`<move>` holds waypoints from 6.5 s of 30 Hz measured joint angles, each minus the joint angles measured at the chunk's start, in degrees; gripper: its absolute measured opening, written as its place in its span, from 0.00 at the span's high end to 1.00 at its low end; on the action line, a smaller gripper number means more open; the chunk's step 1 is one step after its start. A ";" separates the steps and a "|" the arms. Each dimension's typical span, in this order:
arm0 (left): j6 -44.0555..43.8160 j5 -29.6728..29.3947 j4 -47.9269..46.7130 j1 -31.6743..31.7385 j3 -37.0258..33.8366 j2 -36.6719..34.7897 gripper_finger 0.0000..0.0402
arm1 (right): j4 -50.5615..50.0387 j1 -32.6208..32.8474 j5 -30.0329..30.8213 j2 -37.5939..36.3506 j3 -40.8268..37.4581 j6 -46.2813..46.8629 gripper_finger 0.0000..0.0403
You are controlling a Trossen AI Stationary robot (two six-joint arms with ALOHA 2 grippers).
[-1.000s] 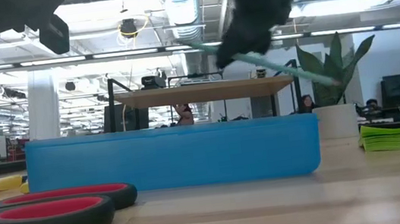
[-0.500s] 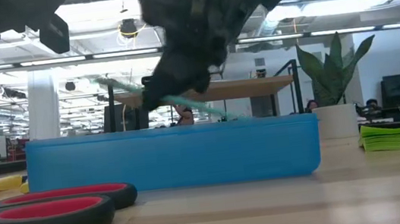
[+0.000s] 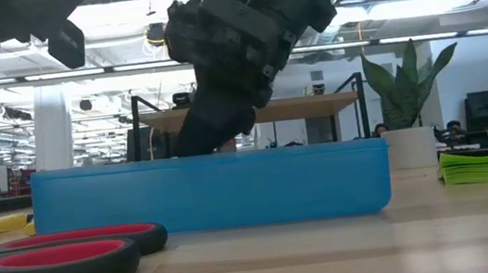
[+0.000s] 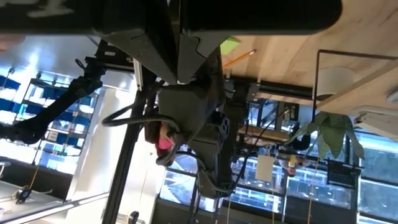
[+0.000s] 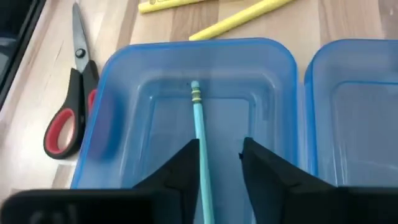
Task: Pack school essentials
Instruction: Put the yellow pencil into the blue supply box, then put the yellow pen into the blue supply box
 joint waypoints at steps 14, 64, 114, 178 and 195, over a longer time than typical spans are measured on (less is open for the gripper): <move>-0.80 0.04 -0.45 0.00 0.00 0.00 1.00 | -1.74 1.57 0.13 -19.66 -9.33 -2.13 0.63; 0.81 2.60 1.97 0.00 0.02 -0.02 1.00 | -17.51 1.46 21.73 -51.32 -49.22 19.54 0.61; 3.12 3.38 6.21 0.00 0.02 -0.13 1.00 | -5.86 -6.64 22.99 -57.90 -67.56 27.17 0.81; 0.46 5.47 7.48 0.00 0.04 -0.15 1.00 | -0.40 -6.62 8.99 -57.83 -54.62 17.42 0.78; -3.45 2.36 -0.28 0.00 0.66 -0.13 0.76 | 0.74 -6.62 7.74 -57.86 -54.58 17.44 0.78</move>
